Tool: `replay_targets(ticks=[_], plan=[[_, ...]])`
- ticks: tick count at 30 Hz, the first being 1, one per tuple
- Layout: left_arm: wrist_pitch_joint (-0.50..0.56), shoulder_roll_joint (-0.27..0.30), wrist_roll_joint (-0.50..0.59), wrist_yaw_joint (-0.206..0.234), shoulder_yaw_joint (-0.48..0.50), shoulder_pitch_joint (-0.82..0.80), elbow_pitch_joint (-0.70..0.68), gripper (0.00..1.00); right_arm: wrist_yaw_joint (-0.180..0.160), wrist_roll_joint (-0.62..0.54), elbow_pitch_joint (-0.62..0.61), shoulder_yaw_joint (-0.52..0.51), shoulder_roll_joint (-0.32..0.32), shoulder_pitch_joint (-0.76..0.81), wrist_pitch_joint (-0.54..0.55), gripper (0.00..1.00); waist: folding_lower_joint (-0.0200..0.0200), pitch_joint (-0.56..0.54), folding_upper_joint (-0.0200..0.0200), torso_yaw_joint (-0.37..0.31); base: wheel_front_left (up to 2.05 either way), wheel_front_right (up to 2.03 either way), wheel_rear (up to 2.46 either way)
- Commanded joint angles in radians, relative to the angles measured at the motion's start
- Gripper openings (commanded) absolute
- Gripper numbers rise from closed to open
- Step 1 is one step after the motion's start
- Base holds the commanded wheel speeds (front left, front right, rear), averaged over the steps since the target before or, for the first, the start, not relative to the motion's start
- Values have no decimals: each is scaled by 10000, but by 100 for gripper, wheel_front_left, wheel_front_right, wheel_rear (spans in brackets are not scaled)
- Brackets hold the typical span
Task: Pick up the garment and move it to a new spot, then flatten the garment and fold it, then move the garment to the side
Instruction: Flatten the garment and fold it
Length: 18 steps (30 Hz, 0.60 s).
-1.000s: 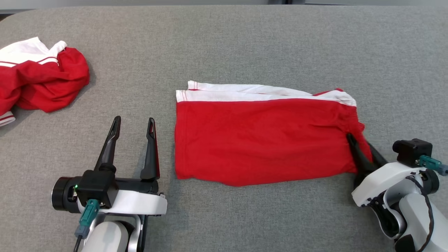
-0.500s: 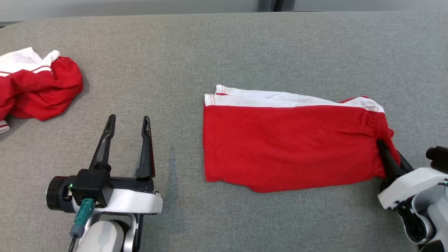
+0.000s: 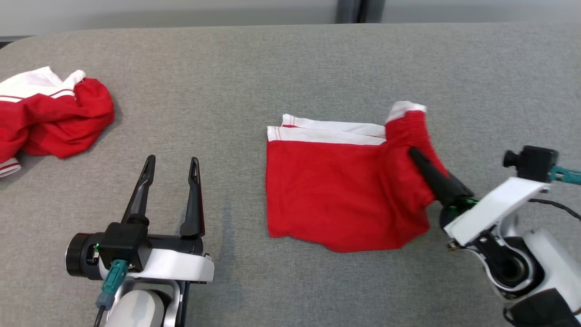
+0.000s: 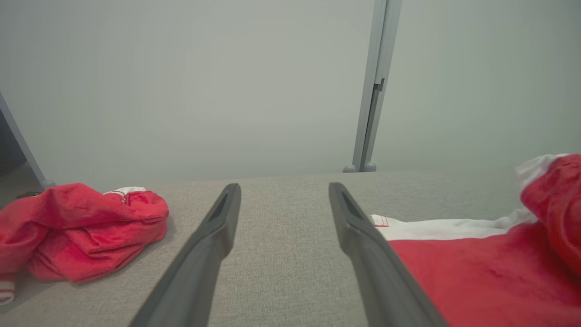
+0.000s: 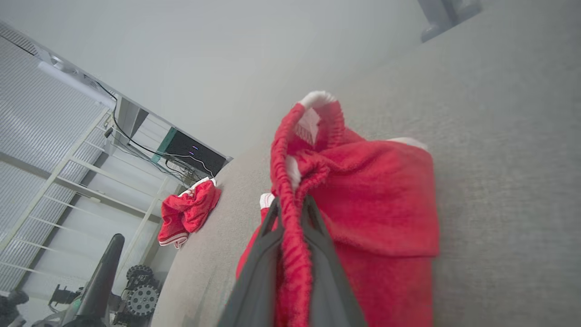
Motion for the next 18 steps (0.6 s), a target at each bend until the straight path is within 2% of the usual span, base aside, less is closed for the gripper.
replay_targets(ticks=[1,9,18], plan=[[-51,-3,-74,-43,-3,-150,19,100,9,146,-71,139,92,-171,162,0,0,-13,0,124,0,0,0],[-154,-138,-120,-86,-151,-209,170,100,9,339,544,1275,738,-818,640,0,0,32,0,746,0,0,0],[-304,-325,-172,-210,-244,-366,469,100,9,58,1766,2359,1151,-1514,-77,0,0,138,0,1134,0,0,0]])
